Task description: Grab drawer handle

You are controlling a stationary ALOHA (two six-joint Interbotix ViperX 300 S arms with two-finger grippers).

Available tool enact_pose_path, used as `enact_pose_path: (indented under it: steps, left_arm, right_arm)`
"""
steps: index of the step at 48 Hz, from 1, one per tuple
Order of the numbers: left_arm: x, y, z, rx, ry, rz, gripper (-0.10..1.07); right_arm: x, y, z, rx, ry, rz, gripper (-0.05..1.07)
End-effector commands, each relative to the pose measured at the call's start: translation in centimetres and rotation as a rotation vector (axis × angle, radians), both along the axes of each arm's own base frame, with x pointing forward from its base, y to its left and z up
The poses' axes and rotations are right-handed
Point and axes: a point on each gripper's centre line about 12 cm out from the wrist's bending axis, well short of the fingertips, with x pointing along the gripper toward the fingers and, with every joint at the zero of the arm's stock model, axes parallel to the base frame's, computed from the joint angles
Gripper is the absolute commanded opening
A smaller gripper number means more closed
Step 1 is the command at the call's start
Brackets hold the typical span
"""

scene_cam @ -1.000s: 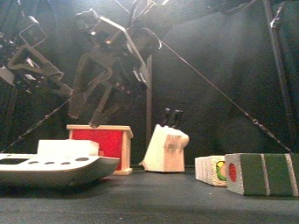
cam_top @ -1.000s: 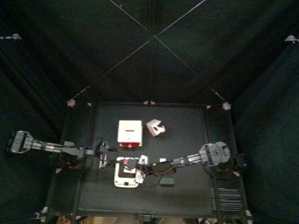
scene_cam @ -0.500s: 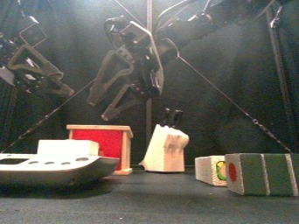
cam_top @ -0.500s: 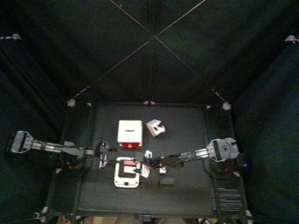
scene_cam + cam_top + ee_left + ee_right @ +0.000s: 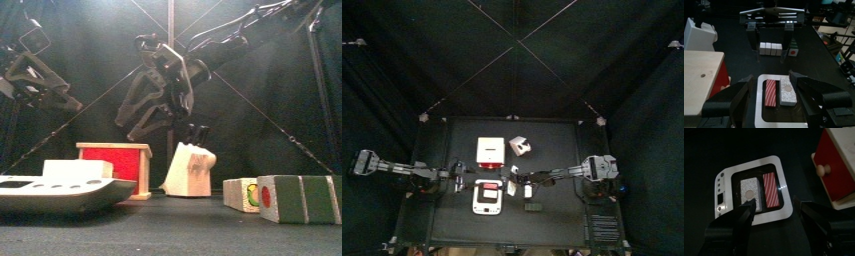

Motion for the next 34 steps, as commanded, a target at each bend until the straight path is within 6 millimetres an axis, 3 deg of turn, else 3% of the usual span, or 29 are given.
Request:
enact_pose_path:
  steps: [1,18,34]
  left_arm:
    - [0.1,0.0,0.5,0.001,-0.020,-0.001,0.93]
    - [0.0,0.1,0.6,-0.011,-0.026,0.007,0.93]
    - [0.5,0.7,1.4,-0.128,-0.045,0.089,0.92]
  right_arm:
    - [0.3,-0.2,2.3,-0.025,-0.062,0.016,0.92]
    - [0.4,-1.3,2.3,-0.018,-0.063,-0.012,0.92]
    - [0.4,-3.2,3.4,-0.009,-0.088,-0.060,0.92]
